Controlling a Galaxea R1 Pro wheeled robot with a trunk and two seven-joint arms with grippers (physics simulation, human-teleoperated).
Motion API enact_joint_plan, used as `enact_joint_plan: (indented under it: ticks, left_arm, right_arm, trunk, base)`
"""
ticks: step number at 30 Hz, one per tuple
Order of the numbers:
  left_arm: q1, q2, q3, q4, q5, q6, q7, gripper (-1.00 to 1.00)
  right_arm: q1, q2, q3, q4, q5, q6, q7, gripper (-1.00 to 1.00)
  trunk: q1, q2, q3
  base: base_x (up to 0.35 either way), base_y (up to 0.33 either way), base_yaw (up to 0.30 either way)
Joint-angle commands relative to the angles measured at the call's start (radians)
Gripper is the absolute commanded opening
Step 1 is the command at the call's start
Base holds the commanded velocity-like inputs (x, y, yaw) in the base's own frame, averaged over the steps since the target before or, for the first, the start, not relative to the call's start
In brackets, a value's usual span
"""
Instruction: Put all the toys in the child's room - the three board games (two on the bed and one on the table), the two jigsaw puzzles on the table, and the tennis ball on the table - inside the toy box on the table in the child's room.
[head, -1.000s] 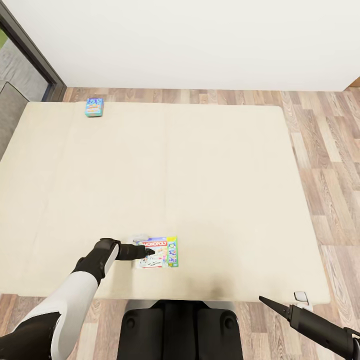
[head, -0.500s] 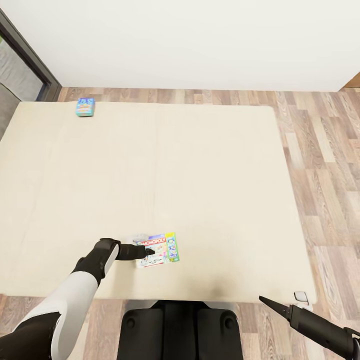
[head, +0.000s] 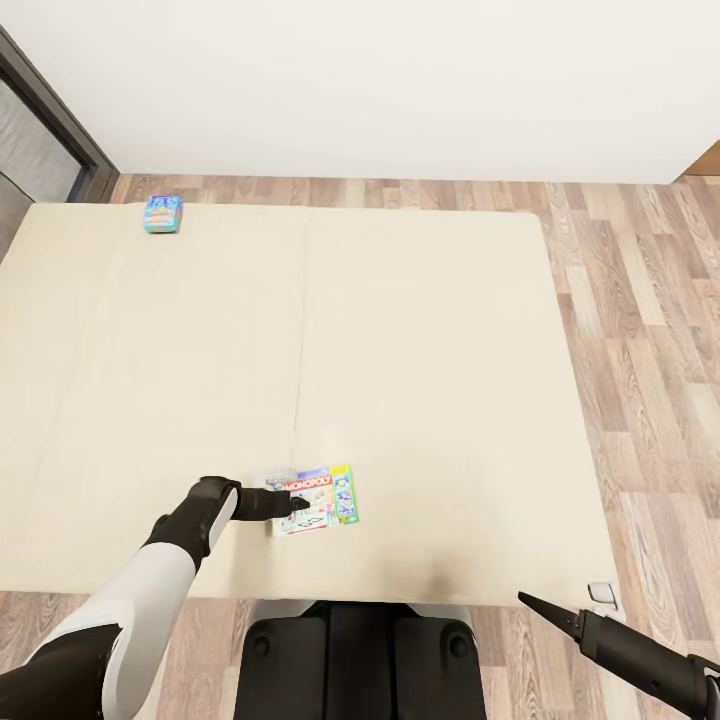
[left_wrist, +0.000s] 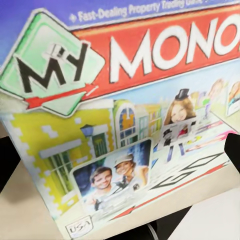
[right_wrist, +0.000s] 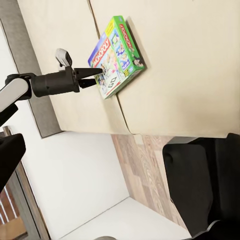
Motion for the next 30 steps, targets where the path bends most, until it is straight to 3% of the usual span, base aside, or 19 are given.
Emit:
enact_joint_plan:
  ticks: [1,30]
  left_arm:
    - [0.0,-0.001,0.008,-0.001,-0.01,0.005,-0.008,1.0]
    - [0.0,-0.001,0.008,-0.001,-0.01,0.005,-0.008,1.0]
  right_arm:
    - [0.0,0.0,0.0,0.0,-0.002,0.009,0.002,1.0]
    - [-0.001,-0.002,0.0,0.0,-0.004,0.01,0.002,1.0]
  trunk:
    - [0.001,-0.002,-0.001]
    - [0.001,-0.002,-0.001]
  base:
    - [0.0,-0.002,0.0]
    - [0.0,0.0,-0.001]
